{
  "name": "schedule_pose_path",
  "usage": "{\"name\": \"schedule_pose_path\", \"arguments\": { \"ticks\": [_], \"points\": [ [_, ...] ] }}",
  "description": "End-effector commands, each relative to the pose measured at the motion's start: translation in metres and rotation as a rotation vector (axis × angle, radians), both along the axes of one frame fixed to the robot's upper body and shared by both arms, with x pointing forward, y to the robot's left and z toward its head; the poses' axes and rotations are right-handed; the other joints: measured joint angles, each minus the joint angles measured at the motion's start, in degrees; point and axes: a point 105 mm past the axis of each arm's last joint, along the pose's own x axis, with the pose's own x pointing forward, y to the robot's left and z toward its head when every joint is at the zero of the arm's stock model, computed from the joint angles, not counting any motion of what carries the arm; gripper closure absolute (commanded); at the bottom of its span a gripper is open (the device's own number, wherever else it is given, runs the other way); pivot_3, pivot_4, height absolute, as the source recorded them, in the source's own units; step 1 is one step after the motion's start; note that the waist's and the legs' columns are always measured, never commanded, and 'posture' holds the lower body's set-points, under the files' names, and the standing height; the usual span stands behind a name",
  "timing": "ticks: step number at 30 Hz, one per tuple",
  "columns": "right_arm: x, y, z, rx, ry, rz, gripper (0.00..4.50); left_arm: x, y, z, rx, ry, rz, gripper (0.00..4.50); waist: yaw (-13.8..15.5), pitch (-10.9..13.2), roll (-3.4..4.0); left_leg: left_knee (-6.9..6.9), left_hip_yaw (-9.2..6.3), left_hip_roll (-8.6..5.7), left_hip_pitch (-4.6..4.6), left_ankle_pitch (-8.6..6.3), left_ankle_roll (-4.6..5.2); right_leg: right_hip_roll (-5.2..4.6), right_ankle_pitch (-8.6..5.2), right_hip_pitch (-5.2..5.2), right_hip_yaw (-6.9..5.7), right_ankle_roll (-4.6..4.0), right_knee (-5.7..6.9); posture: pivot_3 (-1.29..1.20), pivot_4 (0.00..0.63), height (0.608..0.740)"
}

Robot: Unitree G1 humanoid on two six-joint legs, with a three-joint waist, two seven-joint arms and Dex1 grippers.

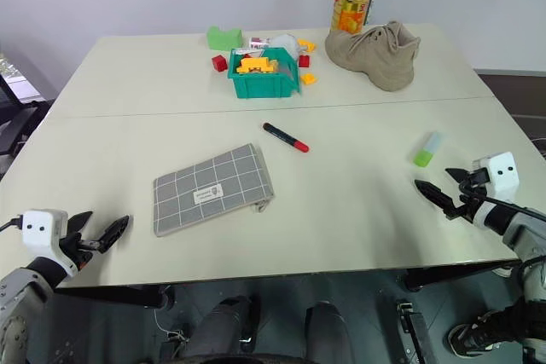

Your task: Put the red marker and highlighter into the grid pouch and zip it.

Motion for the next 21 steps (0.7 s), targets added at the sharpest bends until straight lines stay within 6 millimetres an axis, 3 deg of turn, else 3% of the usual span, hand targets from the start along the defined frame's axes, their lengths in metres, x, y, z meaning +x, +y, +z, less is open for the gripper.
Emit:
{"name": "schedule_pose_path", "arguments": {
  "ticks": [1, 8, 12, 14, 17, 21],
  "points": [
    [0.004, 0.004, 0.010, -0.001, -0.039, 0.018, 0.19, 0.000, 0.002, 0.013, 0.042, -0.044, 0.008, 0.00, 0.1, 0.0, 0.00, 0.00, 0.00, 0.00, 0.00, 0.00, 0.00, 0.00, 0.00, 0.00, 0.00, 0.00, 0.00, 0.00, 0.150, 0.740],
    [0.008, 0.021, 0.018, 0.016, -0.060, 0.080, 0.19, 0.004, 0.006, 0.018, 0.050, -0.073, 0.030, 0.00, 0.0, 0.0, 0.00, 0.01, 0.00, 0.00, 0.00, 0.00, 0.00, 0.00, 0.00, 0.00, 0.00, 0.00, 0.00, 0.00, 0.150, 0.740],
    [0.014, 0.055, 0.026, 0.045, -0.087, 0.186, 0.19, 0.006, 0.007, 0.021, 0.075, -0.095, 0.038, 0.00, -0.2, 0.0, 0.00, -0.01, 0.00, 0.03, 0.00, 0.00, 0.00, 0.02, 0.01, -0.01, 0.00, 0.01, 0.00, 0.00, 0.150, 0.740],
    [0.018, 0.092, 0.029, 0.081, -0.105, 0.297, 0.19, 0.006, 0.005, 0.020, 0.076, -0.112, 0.036, 0.00, -0.2, 0.0, 0.00, -0.02, 0.00, 0.04, 0.00, 0.00, 0.00, 0.03, 0.02, -0.01, 0.00, 0.03, 0.00, 0.00, 0.150, 0.740],
    [0.019, 0.142, 0.033, 0.139, -0.128, 0.433, 1.08, 0.006, 0.000, 0.016, 0.080, -0.114, 0.033, 0.00, -0.1, 0.0, 0.00, -0.02, -0.01, 0.04, 0.00, 0.00, 0.00, 0.03, 0.03, -0.04, 0.01, 0.05, 0.00, 0.00, 0.150, 0.740],
    [0.020, 0.206, 0.033, 0.180, -0.140, 0.579, 3.19, 0.007, -0.006, 0.013, 0.088, -0.119, 0.009, 0.00, 0.1, 0.0, -0.01, -0.02, -0.03, 0.02, -0.02, 0.00, 0.00, 0.01, 0.06, -0.06, 0.00, 0.11, -0.02, 0.00, 0.150, 0.740]
  ]
}}
